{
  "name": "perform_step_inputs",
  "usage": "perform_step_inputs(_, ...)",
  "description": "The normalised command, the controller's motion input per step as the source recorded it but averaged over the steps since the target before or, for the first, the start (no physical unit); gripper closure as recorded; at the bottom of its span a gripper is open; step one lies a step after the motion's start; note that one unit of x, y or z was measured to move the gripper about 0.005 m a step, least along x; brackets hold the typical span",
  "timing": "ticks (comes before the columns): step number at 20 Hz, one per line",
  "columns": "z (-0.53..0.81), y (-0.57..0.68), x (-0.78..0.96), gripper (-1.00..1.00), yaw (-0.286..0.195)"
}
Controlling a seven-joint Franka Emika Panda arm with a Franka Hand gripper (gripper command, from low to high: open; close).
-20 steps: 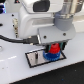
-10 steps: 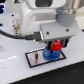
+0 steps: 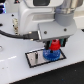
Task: Insert the blue gear onto the right peg, followed by the red gear
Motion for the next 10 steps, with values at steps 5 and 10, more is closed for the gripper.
perform_step_inputs(5,-0.17,-0.11,0.20,1.00,0.000)
perform_step_inputs(10,0.44,0.02,0.19,1.00,0.000)
